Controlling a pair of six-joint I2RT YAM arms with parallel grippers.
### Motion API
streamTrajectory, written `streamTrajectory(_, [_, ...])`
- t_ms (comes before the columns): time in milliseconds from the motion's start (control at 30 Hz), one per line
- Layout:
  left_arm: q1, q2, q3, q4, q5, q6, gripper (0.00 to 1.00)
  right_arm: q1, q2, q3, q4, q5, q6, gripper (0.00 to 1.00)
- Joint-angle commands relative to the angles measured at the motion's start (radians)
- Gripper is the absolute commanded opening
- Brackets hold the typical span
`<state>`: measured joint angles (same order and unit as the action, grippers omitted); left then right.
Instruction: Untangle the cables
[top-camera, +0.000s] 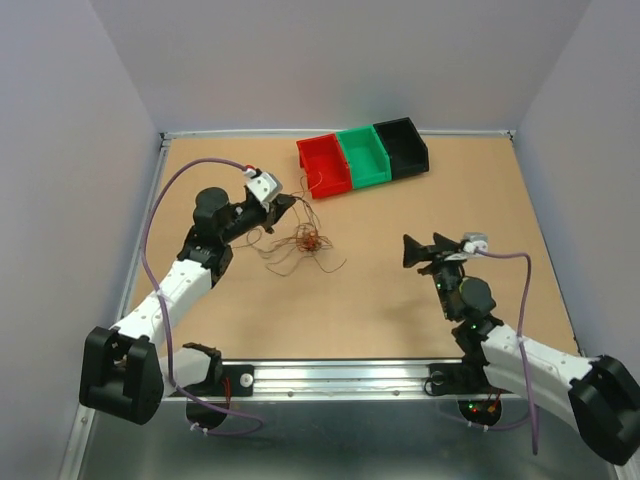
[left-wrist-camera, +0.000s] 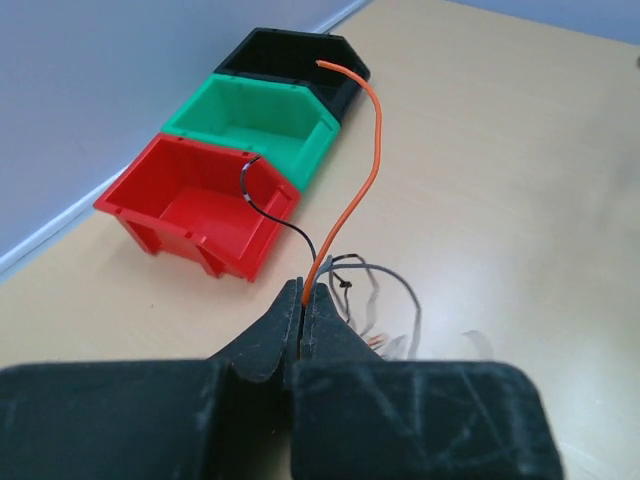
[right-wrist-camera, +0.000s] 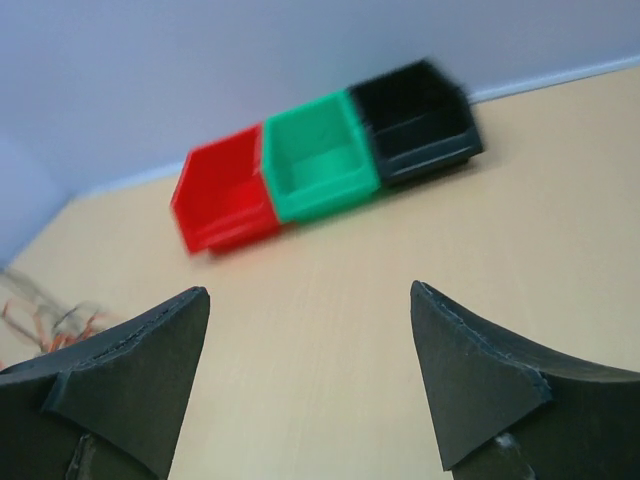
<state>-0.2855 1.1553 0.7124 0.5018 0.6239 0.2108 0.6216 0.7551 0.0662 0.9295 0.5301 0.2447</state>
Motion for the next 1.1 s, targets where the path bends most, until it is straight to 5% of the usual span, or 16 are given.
streamTrajectory(0, [-0.04, -0.057, 0.004, -0.009, 0.068, 0.099, 0.0, -0.002, 0.125, 0.092, 0.043, -0.455, -0.097, 0.85])
streamTrajectory(200, [-0.104, -0.052, 0.015, -0.091, 0.158, 0.176, 0.0, 0.007, 0.369, 0.201, 0.117, -0.856, -0.108, 0.81])
streamTrajectory(500, [-0.156, -0.094, -0.002, -0.117, 0.143, 0.217, 0.0, 0.085, 0.657, 0.352, 0.17, -0.923, -0.157, 0.81])
streamTrajectory(833, [-0.158, -0.152, -0.013, -0.114, 0.142, 0.2, 0.0, 0.125, 0.912, 0.517, 0.181, -0.825, -0.174, 0.72])
streamTrajectory(867, [-0.159, -0.161, -0.016, -0.111, 0.137, 0.194, 0.0, 0.125, 0.926, 0.526, 0.183, -0.815, -0.176, 0.57])
streamTrajectory(933, [-0.158, -0.177, -0.027, -0.102, 0.12, 0.185, 0.0, 0.125, 0.951, 0.54, 0.181, -0.792, -0.179, 0.43])
streamTrajectory(967, [-0.156, -0.193, -0.031, -0.085, 0.094, 0.171, 0.0, 0.125, 0.963, 0.546, 0.183, -0.782, -0.177, 0.24])
streamTrajectory(1067, [-0.155, -0.23, -0.059, -0.014, -0.055, 0.13, 0.0, 0.125, 0.949, 0.534, 0.19, -0.722, -0.177, 0.03])
